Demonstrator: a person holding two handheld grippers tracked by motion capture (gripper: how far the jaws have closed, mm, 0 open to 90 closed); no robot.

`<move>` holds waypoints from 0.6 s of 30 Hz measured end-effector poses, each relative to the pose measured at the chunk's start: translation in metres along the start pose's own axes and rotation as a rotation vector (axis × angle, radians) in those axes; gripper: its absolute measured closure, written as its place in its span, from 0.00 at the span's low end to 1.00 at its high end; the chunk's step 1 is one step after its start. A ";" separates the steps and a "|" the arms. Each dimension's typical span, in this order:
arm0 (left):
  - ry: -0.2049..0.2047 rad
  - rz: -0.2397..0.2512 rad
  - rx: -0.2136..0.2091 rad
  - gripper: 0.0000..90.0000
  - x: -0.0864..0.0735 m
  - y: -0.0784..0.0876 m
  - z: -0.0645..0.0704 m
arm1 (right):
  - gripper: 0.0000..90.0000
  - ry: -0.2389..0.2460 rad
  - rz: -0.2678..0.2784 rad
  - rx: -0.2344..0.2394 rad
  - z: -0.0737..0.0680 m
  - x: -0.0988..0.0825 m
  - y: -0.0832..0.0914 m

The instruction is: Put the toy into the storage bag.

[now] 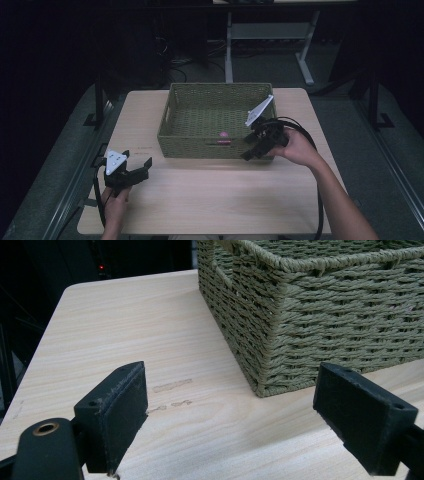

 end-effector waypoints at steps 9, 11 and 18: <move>0.000 0.000 0.001 0.15 0.000 0.000 0.000 | 0.33 -0.012 -0.002 0.004 -0.004 -0.012 -0.006; 0.000 -0.001 0.001 0.15 0.000 0.000 0.000 | 0.33 -0.015 -0.001 0.007 -0.005 -0.015 -0.007; -0.002 -0.003 0.001 0.15 0.000 0.000 0.000 | 0.33 -0.030 0.003 0.007 -0.007 -0.027 -0.011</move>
Point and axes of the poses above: each handheld gripper's, and its own axes: y roughly backward along the jaws, x roughly out of its top, z roughly to its right, the point moved 9 cm from there along -y, roughly forward along the jaws, and after that the axes turned 5 degrees about x, right-handed, at the moved point
